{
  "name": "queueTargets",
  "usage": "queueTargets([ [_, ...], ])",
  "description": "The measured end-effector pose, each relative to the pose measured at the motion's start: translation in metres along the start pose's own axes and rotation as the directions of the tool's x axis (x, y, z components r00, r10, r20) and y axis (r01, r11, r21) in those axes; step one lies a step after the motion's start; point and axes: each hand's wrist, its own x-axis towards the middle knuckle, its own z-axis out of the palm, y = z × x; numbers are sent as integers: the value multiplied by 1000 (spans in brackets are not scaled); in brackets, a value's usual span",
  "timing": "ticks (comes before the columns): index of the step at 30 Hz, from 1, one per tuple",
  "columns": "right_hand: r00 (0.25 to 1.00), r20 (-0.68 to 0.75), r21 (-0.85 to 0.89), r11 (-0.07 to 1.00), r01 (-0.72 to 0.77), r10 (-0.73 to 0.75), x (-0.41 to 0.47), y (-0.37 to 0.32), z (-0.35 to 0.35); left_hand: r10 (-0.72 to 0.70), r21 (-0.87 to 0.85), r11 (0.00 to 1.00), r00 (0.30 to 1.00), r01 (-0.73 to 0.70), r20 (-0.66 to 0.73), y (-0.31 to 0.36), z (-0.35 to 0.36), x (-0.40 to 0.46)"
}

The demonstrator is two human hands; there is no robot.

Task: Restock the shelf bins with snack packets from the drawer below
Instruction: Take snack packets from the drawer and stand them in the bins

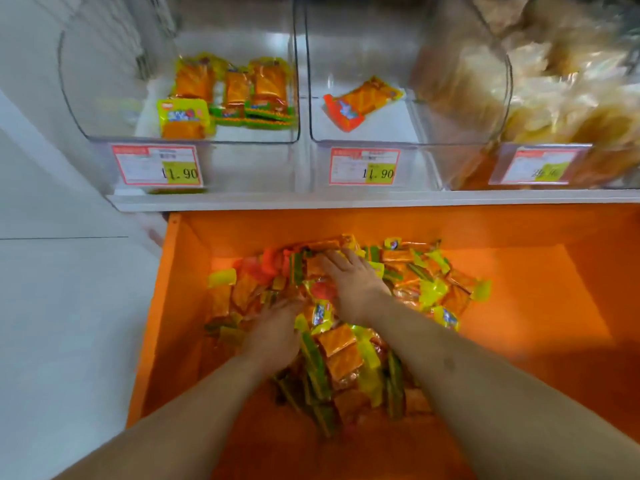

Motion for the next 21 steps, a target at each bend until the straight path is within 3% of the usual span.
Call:
queueTargets([
  [7, 976, -216, -86, 996, -10, -9, 2, 3, 20, -73, -67, 995, 996, 70, -47, -7, 6, 9],
  [10, 963, -268, -18, 1000, -7, 2, -8, 1, 5, -123, -126, 986, 988, 111, -92, -8, -3, 9],
  [12, 972, -220, 149, 987, -53, 86, -20, -3, -17, -178, -204, 968, 975, 148, -135, -5, -15, 7],
  [15, 985, -2, 437, 886, -152, 170, -39, -8, -57, -238, -350, 919, 963, 181, -128, 1, -39, -1],
  [21, 975, -10, 497, 847, -188, 222, -79, -14, -134, -221, -535, 840, 956, 87, -192, 33, -111, -35],
])
